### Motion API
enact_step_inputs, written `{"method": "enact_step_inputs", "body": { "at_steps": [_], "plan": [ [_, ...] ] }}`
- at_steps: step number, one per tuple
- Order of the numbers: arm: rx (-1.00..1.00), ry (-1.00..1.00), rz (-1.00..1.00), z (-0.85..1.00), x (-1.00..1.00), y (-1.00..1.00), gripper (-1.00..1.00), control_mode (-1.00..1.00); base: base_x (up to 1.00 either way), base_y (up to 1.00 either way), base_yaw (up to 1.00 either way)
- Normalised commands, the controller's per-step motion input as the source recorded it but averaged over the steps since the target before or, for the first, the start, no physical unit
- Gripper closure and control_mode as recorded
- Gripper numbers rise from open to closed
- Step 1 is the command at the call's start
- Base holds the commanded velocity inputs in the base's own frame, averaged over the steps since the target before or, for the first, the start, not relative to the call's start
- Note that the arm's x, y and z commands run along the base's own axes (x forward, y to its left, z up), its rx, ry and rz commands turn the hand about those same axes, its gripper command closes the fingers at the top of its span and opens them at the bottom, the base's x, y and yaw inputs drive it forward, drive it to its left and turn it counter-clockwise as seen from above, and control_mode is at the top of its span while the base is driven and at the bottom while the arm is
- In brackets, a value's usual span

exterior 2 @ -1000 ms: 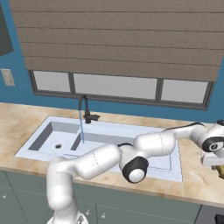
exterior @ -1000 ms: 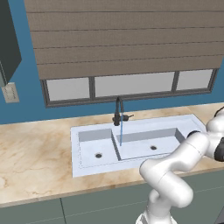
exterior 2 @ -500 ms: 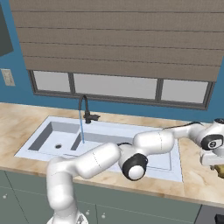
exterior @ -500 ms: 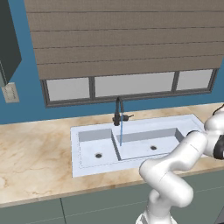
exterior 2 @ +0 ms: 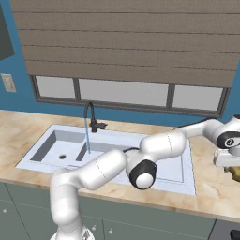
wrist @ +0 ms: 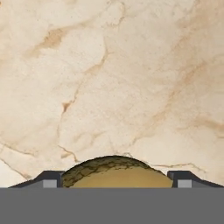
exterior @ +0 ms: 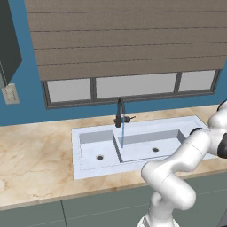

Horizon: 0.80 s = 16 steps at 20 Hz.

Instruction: Soak the sponge with water for a few seconds and then drop it inside the sink.

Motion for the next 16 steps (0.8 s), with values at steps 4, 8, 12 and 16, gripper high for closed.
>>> {"method": "enact_step_inputs", "body": {
  "at_steps": [4, 8, 12, 16],
  "plan": [
    [0.11, -0.04, 0.00, 0.16, -0.08, 0.46, 1.00, -1.00, 0.00, 0.00, 0.00],
    [0.14, -0.29, 0.00, 0.00, -0.06, 0.97, 1.00, -1.00, 0.00, 0.00, 0.00],
    [0.14, -0.39, 0.00, 0.13, -0.10, 1.00, 1.00, -1.00, 0.00, 0.00, 0.00],
    [0.10, -0.43, 0.00, 0.10, -0.23, 1.00, 1.00, -1.00, 0.00, 0.00, 0.00]
  ]
}}
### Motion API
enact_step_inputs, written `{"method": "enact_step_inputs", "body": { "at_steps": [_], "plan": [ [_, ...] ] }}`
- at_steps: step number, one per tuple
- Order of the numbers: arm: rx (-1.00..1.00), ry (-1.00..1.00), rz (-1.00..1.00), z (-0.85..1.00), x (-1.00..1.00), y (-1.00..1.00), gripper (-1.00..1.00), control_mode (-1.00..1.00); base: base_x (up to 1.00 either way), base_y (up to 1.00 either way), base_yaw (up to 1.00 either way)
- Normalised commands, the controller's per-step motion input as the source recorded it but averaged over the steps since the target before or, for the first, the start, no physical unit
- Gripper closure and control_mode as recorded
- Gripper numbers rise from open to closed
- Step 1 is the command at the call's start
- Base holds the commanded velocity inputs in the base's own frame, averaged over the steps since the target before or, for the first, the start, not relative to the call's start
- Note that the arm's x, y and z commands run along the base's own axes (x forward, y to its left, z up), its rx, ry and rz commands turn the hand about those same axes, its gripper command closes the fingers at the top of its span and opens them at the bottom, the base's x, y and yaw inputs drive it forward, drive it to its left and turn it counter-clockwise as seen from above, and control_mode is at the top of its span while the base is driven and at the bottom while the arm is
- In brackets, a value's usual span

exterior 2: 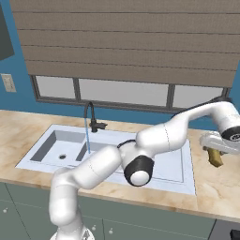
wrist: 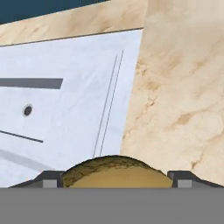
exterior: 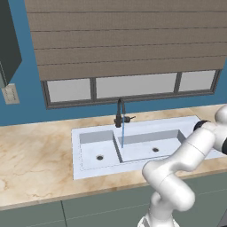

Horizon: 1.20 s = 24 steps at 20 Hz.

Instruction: Soak the sponge with water for a few seconds and then drop it inside the sink.

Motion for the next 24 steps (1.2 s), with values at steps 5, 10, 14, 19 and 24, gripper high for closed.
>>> {"method": "enact_step_inputs", "body": {
  "at_steps": [5, 10, 14, 19, 24],
  "plan": [
    [0.04, -0.51, 0.01, 0.00, -0.06, 1.00, 1.00, -1.00, 0.00, 0.00, 0.00],
    [0.00, -0.40, 0.02, -0.27, -0.31, 1.00, 1.00, -1.00, 0.00, 0.00, 0.00],
    [0.00, -0.42, 0.06, -0.25, -0.66, 1.00, 1.00, -1.00, 0.00, 0.00, 0.00],
    [-0.02, -0.32, 0.03, 0.28, -0.53, 1.00, 1.00, -1.00, 0.00, 0.00, 0.00],
    [-0.17, 0.00, 0.04, 1.00, -0.22, 0.95, 1.00, -1.00, 0.00, 0.00, 0.00]
  ]
}}
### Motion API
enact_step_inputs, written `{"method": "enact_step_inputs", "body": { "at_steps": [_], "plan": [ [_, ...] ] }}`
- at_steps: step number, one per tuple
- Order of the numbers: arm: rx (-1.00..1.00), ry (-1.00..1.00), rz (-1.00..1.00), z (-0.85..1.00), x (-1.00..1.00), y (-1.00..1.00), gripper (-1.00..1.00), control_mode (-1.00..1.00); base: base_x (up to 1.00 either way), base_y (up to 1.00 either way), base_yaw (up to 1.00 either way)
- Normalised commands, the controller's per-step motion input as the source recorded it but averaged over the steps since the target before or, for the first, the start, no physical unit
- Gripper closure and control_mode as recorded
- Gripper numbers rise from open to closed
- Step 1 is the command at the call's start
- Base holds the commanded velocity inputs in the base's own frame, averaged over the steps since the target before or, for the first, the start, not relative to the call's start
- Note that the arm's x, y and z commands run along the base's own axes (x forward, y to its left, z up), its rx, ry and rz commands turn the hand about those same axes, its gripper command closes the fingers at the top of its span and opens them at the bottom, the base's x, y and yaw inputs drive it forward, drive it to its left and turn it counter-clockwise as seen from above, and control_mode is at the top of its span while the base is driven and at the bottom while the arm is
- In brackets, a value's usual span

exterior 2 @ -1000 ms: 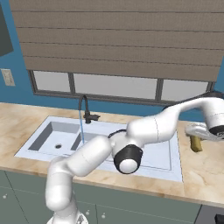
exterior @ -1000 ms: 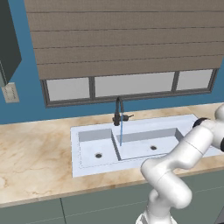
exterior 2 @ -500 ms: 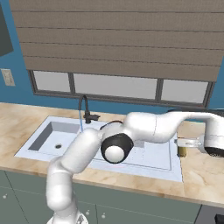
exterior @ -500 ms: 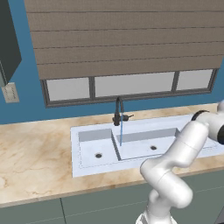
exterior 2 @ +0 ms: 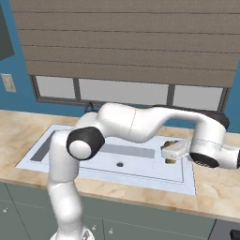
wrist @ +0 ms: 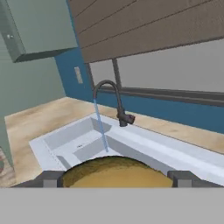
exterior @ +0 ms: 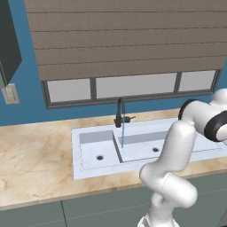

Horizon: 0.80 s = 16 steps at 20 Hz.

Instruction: Soak the sponge with water for a few seconds and then drop it inside the sink.

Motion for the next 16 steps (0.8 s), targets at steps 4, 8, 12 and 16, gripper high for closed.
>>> {"method": "enact_step_inputs", "body": {
  "at_steps": [4, 8, 12, 16],
  "plan": [
    [-0.19, 0.05, 0.08, 0.78, -0.16, 0.70, 1.00, -1.00, 0.00, 0.00, 0.00],
    [-0.12, 0.07, 0.10, 0.30, -0.07, 0.45, 1.00, -1.00, 0.00, 0.00, 0.00],
    [-0.05, 0.06, 0.09, 0.02, -0.03, 0.41, 1.00, -1.00, 0.00, 0.00, 0.00],
    [0.00, 0.01, 0.12, 0.00, 0.00, 0.49, 1.00, -1.00, 0.00, 0.00, 0.00]
  ]
}}
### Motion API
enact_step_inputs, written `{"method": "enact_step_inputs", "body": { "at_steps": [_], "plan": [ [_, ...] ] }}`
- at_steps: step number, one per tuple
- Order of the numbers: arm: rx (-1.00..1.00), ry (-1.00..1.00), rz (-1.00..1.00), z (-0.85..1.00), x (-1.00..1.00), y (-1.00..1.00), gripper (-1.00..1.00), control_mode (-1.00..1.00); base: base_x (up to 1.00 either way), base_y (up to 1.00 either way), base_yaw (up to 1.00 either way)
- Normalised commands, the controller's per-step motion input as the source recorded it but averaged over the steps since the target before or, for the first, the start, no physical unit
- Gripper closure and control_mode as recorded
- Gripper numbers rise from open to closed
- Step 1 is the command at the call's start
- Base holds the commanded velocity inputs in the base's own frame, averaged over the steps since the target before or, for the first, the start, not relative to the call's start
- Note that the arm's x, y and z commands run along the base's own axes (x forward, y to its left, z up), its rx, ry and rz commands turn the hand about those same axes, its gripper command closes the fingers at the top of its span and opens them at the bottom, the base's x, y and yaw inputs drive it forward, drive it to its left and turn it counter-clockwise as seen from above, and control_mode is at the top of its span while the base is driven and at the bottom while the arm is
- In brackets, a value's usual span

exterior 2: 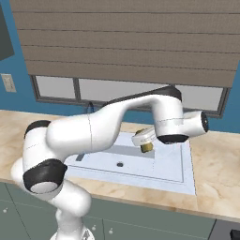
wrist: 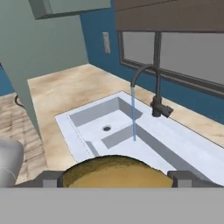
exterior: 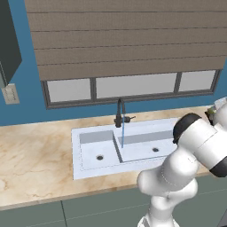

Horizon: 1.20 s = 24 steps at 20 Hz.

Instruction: Soak the sponge with water for a few seconds and then drop it inside the sink.

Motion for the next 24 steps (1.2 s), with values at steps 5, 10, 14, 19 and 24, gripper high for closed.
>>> {"method": "enact_step_inputs", "body": {
  "at_steps": [5, 10, 14, 19, 24],
  "plan": [
    [0.00, 0.03, 0.08, 0.00, 0.00, 0.55, 1.00, -1.00, 0.00, 0.00, 0.00],
    [0.00, 0.03, 0.08, 0.00, 0.00, 0.56, 1.00, -1.00, 0.00, 0.00, 0.00],
    [0.00, 0.00, 0.08, -0.11, 0.00, 0.42, 1.00, -1.00, 0.00, 0.00, 0.00],
    [-0.01, -0.06, 0.02, -0.17, 0.01, 0.35, 1.00, -1.00, 0.00, 0.00, 0.00],
    [0.00, -0.06, -0.06, -0.26, 0.22, 0.23, 1.00, -1.00, 0.00, 0.00, 0.00]
  ]
}}
